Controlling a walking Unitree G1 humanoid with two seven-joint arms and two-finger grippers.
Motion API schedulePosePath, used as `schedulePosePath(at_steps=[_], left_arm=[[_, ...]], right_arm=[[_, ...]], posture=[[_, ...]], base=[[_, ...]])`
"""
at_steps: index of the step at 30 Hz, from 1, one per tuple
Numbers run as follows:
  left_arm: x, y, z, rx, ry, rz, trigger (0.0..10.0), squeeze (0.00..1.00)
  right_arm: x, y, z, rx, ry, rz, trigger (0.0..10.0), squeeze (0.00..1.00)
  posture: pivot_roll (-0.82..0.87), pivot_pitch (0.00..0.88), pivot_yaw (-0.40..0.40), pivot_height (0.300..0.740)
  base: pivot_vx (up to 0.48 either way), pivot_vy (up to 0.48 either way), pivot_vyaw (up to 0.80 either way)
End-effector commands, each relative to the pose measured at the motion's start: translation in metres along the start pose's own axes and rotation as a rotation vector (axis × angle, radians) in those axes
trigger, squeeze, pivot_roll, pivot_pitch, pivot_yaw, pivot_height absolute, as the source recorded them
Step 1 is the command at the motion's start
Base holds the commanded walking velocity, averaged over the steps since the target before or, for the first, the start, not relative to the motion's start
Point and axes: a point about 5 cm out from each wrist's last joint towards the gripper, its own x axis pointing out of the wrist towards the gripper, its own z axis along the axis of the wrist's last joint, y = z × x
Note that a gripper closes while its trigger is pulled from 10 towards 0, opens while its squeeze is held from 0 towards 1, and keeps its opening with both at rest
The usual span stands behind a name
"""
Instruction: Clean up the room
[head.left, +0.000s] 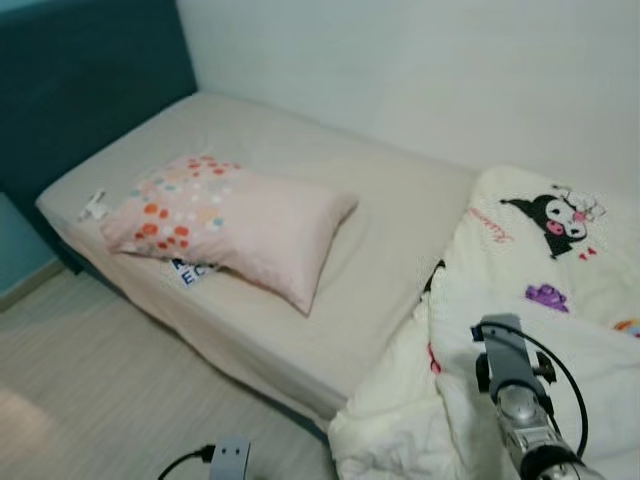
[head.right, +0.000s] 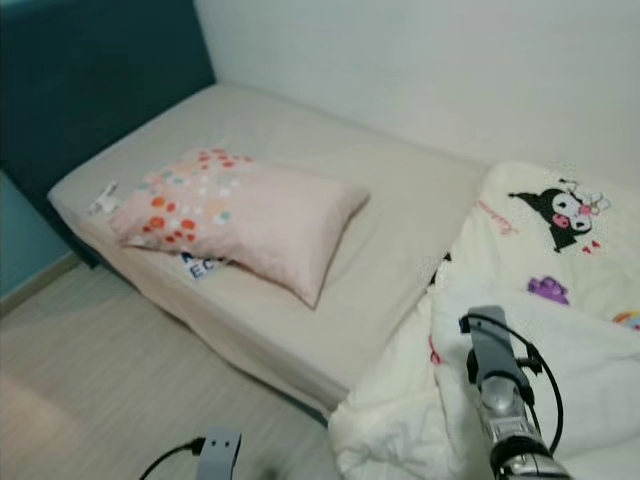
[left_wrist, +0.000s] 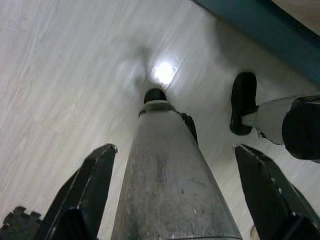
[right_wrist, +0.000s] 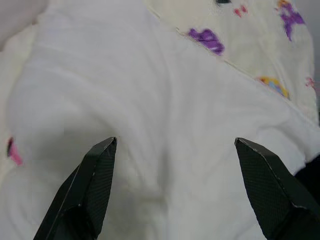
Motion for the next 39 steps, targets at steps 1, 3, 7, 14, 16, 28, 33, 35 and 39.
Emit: schedulePosePath(at_steps=[1, 3, 7, 14, 16, 28, 33, 35, 39], left_arm=[[-0.003, -0.005, -0.014, -0.055, 0.021, -0.004, 10.0, 0.0], [-0.003, -0.005, -0.014, -0.064, 0.013, -0.004, 10.0, 0.0], [-0.003, -0.008, -0.011, -0.124, -0.027, -0.038, 10.0, 0.0], [-0.014, 0.092, 0.092, -0.212, -0.418, -0.036, 10.0, 0.0], [-0.016, 0.094, 0.1, -0.223, -0.458, -0.034, 10.0, 0.0], [-0.028, 0.105, 0.143, -0.267, -0.67, -0.055, 10.0, 0.0], [-0.029, 0.104, 0.142, -0.271, -0.684, -0.075, 10.0, 0.0], [-0.029, 0.104, 0.142, -0.27, -0.688, -0.081, 10.0, 0.0], [-0.029, 0.099, 0.142, -0.256, -0.698, -0.105, 10.0, 0.0]], right_arm=[[0.004, -0.001, 0.012, 0.017, -0.02, -0.001, 10.0, 0.0], [0.004, 0.0, 0.014, 0.02, -0.024, 0.0, 10.0, 0.0], [0.006, 0.001, 0.018, 0.021, -0.021, 0.002, 10.0, 0.0], [0.004, 0.029, 0.04, 0.149, -0.054, 0.208, 10.0, 0.0], [0.004, 0.031, 0.043, 0.146, -0.064, 0.218, 10.0, 0.0], [0.009, 0.031, 0.069, 0.059, -0.114, 0.245, 10.0, 0.0], [0.01, 0.033, 0.076, 0.018, -0.125, 0.252, 10.0, 0.0], [0.01, 0.033, 0.078, 0.001, -0.131, 0.249, 10.0, 0.0], [0.011, 0.031, 0.087, -0.037, -0.163, 0.229, 10.0, 0.0]], posture=[[-0.03, 0.114, 0.024, 0.721], [-0.03, 0.114, 0.024, 0.716], [-0.02, 0.116, 0.021, 0.706], [-0.02, 0.12, 0.023, 0.676], [-0.02, 0.121, 0.024, 0.671], [-0.01, 0.136, 0.02, 0.621], [0.01, 0.144, 0.017, 0.601], [0.01, 0.145, 0.017, 0.596], [0.02, 0.149, 0.016, 0.581]], base=[[0.0, 0.0, 0.0], [0.0, 0.0, 0.0], [0.0, 0.0, 0.0], [0.0, 0.0, 0.0], [0.0, 0.0, 0.0], [0.0, 0.0, 0.0], [0.0, 0.0, 0.0], [0.0, 0.0, 0.0], [0.0, 0.0, 0.0]])
